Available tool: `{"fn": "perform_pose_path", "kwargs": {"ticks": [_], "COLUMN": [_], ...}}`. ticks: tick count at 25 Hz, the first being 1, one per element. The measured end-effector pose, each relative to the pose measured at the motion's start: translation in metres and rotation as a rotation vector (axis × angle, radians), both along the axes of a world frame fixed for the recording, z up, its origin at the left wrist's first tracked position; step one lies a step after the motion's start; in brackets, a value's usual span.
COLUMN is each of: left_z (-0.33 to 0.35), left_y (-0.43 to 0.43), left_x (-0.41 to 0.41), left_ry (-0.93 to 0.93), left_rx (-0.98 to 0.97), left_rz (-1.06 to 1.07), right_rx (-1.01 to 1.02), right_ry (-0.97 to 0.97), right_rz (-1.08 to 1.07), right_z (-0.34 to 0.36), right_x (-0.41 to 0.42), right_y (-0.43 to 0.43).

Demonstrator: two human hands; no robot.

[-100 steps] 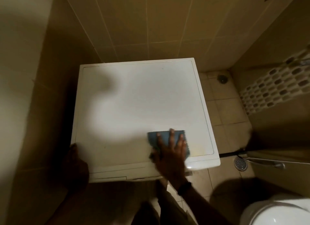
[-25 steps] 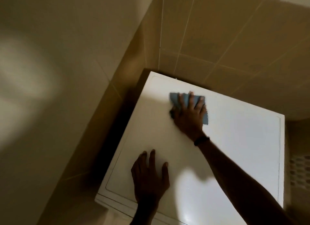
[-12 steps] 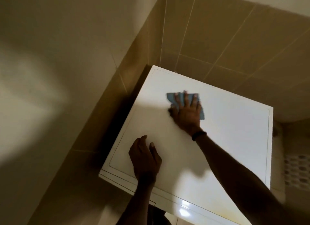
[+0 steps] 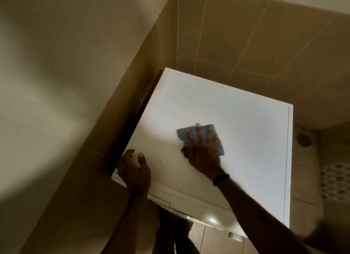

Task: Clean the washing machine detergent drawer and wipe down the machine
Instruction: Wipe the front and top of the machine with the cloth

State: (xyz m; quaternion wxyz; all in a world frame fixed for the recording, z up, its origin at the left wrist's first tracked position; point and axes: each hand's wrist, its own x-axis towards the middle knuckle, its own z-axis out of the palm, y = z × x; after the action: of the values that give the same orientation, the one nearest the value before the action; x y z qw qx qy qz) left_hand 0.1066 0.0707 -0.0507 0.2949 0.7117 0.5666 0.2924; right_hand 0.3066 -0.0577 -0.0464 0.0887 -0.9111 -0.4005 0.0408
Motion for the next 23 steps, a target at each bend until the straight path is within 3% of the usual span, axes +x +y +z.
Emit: {"fn": "perform_pose_path", "kwargs": {"ticks": [2,4,6,8,9,12,15,19,21,23], "left_z": [0.002,0.005,0.006,0.002,0.001,0.007,0.007,0.021,0.015,0.003], "left_y": [0.001,0.004,0.003,0.005,0.010,0.020,0.027,0.044,0.057,0.067], "left_x": [0.000,0.000,-0.010,-0.018,-0.023,-0.029,-0.031,-0.043,-0.053,-0.059], "left_ry": [0.022,-0.066,-0.227,-0.334,-0.384,-0.520,-0.531,-0.828,-0.813,-0.703], "left_rx": [-0.041,-0.112,-0.161,-0.217,-0.262,-0.346,-0.417,-0.744,-0.911,-0.935], "left_rz": [-0.067,-0.062,-0.010,0.033,0.045,0.064,0.116,0.297,0.243,0.152], "right_rx": [0.019,0.013,-0.013,-0.022,-0.011,0.011,0.068,0.112,0.062,0.052], "right_ry": [0.030,0.186,0.147,0.112,0.097,0.001,0.106,0.198,0.197,0.170], "right_rz": [-0.352,-0.485,-0.205,0.203,0.257,-0.106,-0.463,-0.074,0.033,0.030], "right_z": [0.000,0.013,0.010,0.005,0.004,0.000,0.002,0.002,0.004,0.003], "right_x": [0.052,0.045,-0.022,-0.091,-0.102,-0.064,-0.044,-0.149,-0.200,-0.211], "right_y": [0.018,0.068,0.086,0.038,0.005,-0.013,0.071,0.128,0.104,0.073]}}
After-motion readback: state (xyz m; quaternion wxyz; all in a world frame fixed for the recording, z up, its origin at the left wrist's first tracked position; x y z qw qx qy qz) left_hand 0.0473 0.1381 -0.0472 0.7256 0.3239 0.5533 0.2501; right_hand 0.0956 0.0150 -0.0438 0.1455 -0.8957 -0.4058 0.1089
